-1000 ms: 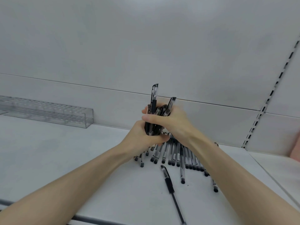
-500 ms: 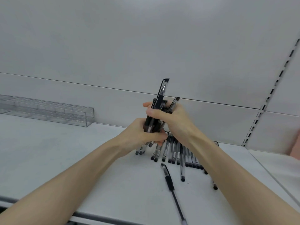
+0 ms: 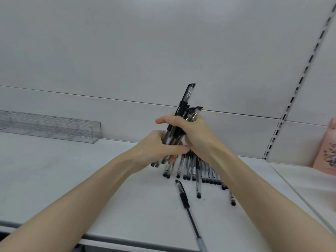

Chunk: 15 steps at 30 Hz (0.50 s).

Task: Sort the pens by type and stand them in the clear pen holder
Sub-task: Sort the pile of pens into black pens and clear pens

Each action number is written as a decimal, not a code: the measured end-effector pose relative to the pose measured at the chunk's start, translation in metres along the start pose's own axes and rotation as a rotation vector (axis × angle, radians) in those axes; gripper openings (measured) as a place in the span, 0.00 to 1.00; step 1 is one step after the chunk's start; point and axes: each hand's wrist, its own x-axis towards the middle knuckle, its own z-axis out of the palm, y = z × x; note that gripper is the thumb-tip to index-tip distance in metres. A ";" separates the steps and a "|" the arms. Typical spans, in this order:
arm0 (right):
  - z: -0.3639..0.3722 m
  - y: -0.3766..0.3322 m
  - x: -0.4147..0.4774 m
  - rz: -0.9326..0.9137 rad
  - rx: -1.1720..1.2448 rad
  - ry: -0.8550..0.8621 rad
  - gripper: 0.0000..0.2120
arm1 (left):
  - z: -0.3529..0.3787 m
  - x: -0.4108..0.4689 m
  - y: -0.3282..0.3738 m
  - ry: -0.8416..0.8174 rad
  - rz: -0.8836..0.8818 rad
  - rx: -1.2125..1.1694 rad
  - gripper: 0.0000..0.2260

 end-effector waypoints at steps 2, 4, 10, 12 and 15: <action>-0.003 -0.008 -0.005 -0.001 0.084 0.010 0.08 | 0.007 -0.002 0.010 -0.029 0.052 -0.029 0.09; -0.008 -0.012 -0.012 -0.002 0.189 -0.002 0.10 | 0.015 -0.004 0.014 -0.043 0.082 -0.005 0.10; -0.041 -0.007 -0.029 -0.028 0.283 0.111 0.08 | 0.015 -0.023 -0.012 0.091 -0.004 0.358 0.22; -0.047 0.000 -0.035 0.004 0.289 0.100 0.04 | 0.018 -0.031 -0.018 0.083 -0.030 0.411 0.22; -0.048 0.013 -0.041 0.059 0.266 0.066 0.04 | 0.029 -0.037 -0.018 0.019 -0.074 0.527 0.28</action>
